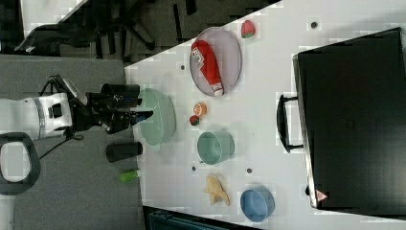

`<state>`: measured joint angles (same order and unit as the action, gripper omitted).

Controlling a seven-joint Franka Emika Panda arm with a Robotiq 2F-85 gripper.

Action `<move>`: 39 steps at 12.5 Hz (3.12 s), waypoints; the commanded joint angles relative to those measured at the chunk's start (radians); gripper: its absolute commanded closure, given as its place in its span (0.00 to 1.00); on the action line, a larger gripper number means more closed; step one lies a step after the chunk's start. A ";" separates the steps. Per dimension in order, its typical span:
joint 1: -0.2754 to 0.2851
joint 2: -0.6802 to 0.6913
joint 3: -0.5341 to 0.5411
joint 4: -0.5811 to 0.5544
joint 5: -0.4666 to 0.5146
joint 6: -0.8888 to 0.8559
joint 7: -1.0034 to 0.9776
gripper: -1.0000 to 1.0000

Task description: Flap open oven.

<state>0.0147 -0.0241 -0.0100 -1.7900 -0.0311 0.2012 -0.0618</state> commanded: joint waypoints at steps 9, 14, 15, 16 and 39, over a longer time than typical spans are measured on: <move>-0.007 -0.340 -0.058 -0.157 -0.005 -0.200 0.111 0.43; -0.009 -0.336 -0.073 -0.192 -0.013 -0.196 0.088 0.83; -0.009 -0.331 -0.080 -0.202 -0.013 -0.193 0.047 0.83; -0.009 -0.325 -0.088 -0.210 -0.015 -0.184 -0.014 0.83; -0.028 -0.016 -0.465 -0.429 -0.096 0.501 -0.973 0.83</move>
<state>-0.0138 -0.0305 -0.4485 -2.2344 -0.1248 0.6919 -0.9819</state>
